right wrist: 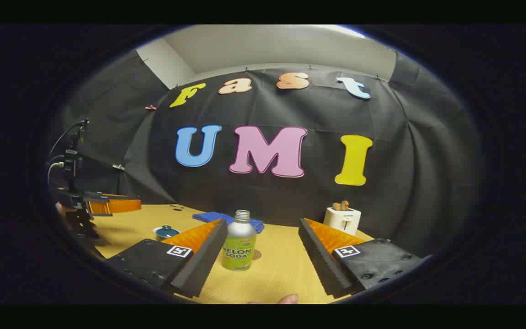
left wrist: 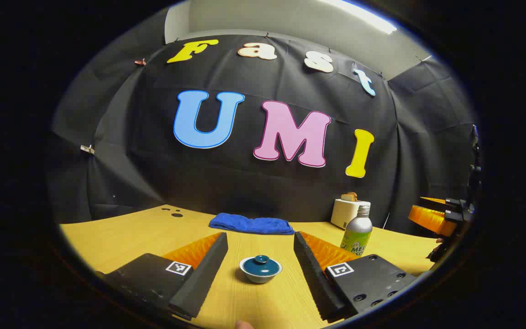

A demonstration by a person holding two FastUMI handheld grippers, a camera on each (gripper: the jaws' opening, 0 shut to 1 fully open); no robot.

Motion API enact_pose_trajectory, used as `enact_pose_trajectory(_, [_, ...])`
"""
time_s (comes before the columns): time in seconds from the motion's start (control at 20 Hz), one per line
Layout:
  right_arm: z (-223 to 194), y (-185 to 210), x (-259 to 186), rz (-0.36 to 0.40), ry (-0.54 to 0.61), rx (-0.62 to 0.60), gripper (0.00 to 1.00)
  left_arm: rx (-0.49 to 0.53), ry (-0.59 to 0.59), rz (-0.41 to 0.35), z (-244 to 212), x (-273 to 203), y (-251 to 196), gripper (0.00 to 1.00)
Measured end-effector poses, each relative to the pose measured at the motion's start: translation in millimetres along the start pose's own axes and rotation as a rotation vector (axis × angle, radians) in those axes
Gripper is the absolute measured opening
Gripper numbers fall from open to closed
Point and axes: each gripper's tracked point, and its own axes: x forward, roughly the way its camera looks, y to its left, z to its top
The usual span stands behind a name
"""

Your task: Open the teacup lid with one hand, grasp the water bottle and pour water into the teacup with the other hand; after pouring, place the water bottle on the coaster and then close the teacup lid.

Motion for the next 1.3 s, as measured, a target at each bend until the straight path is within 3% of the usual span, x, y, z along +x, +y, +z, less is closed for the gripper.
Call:
enact_pose_trajectory(0.6, [-13, 7, 7, 0.02, 0.017, 0.039, 0.97, 0.021, 0.05, -0.023, -23, 13, -14, 0.92])
enact_pose_trajectory(1.3, [-13, -2, 6, 0.019, 0.014, 0.061, 0.97, 0.093, 0.267, -0.01, -74, 85, -6, 0.87])
